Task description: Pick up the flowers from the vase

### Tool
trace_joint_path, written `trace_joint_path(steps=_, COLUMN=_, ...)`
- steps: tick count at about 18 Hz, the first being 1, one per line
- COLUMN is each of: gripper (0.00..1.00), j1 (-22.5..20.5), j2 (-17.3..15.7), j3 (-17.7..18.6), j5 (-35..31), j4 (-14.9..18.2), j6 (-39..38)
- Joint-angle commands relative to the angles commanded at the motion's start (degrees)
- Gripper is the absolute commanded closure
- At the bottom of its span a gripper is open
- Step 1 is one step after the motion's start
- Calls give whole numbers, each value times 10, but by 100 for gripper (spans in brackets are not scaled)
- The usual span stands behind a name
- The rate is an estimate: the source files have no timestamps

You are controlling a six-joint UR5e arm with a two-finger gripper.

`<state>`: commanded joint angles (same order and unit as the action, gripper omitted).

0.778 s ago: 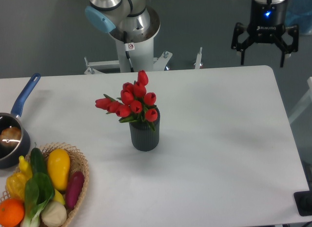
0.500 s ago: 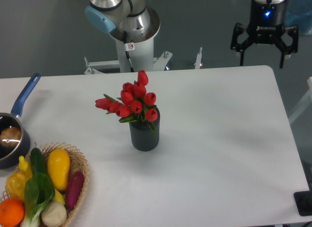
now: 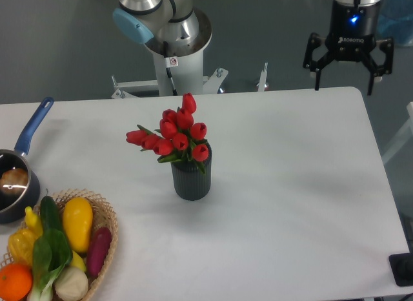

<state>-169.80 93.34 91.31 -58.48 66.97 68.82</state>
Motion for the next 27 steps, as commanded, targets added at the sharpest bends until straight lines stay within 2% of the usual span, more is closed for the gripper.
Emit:
trace_joint_path(steps=2, gripper=0, j1=-25, j2=2, j3=19, j5=75, j4=-1, j6=3)
trace_joint_path(steps=5, gripper=0, j1=-68, j2=2, j3=54, j5=232, j4=0, j6=-5)
trace_joint_path(steps=7, gripper=0, j1=-84, j2=8, j3=61, j5=279, j4=-1, j6=-12)
trace_joint_path(steps=12, gripper=0, j1=-72, j2=11, j3=61, j5=288, j4=1, j6=-11)
trace_joint_path(steps=15, gripper=0, j1=-13, j2=24, j3=55, j5=287, j4=-3, j6=-8)
trace_joint_path(steps=18, gripper=0, j1=2, j2=40, j3=51, j5=287, j4=-3, j6=10)
trace_joint_path(steps=19, gripper=0, j1=8, j2=54, j3=49, j5=284, j4=-1, j6=30)
trace_joint_path(steps=20, gripper=0, j1=6, j2=68, j3=48, j5=284, j4=3, j6=46)
trace_joint_path(steps=24, gripper=0, j1=0, j2=73, j3=55, j5=276, j4=31, j6=84)
trace_joint_path(steps=27, gripper=0, j1=2, j2=75, j3=75, j5=234, j4=54, j6=102)
